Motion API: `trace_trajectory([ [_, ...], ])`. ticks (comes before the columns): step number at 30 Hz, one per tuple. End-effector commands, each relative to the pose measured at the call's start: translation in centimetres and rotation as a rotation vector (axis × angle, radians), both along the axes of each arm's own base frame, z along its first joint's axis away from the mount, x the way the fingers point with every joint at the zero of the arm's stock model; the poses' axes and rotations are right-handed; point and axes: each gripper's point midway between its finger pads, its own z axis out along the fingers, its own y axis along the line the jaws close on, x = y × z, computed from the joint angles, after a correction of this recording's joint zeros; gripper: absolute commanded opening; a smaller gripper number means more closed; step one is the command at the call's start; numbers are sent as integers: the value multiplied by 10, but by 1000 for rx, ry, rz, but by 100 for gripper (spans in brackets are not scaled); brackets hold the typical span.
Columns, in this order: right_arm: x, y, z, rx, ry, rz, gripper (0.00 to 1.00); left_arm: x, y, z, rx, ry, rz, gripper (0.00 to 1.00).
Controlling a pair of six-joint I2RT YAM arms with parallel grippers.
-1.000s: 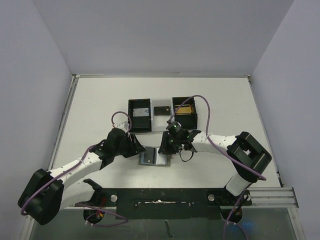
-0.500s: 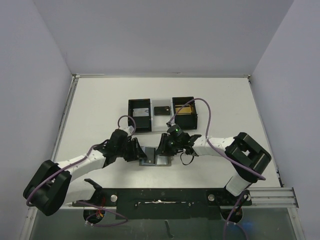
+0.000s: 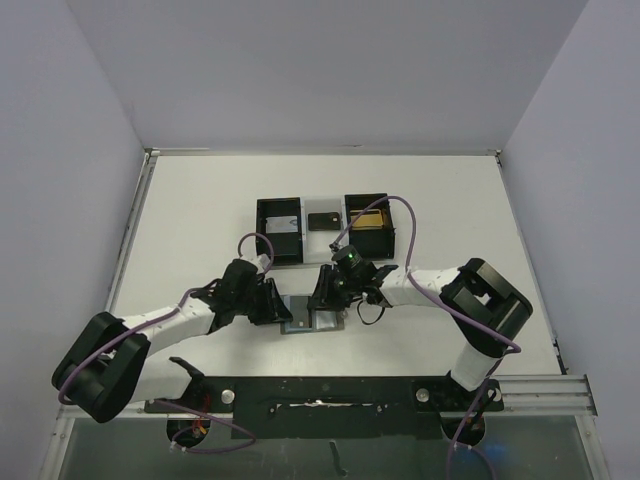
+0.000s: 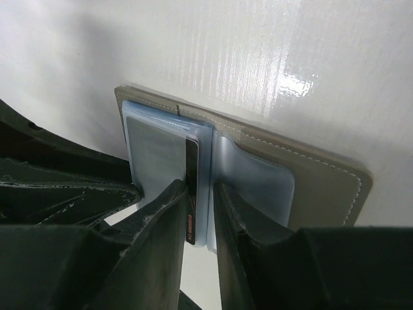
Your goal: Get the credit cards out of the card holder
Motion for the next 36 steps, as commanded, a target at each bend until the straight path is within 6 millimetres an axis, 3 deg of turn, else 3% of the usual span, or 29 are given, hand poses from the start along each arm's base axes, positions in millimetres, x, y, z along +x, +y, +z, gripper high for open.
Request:
trace_trajectory([
  [1,7,13,16,60,-33,28,24,5,-9,6,-43,-38,-32,25],
  [17,8,5,26,55,-55,9,4,8,-12,11,-51,-43,-27,15],
  [27,8,0,31,58,-67,-2,0,10,-12,17,-44,-53,-15,13],
  [36,3,-5,32,71,-60,-11,0,3,-6,8,-28,-39,9,11],
])
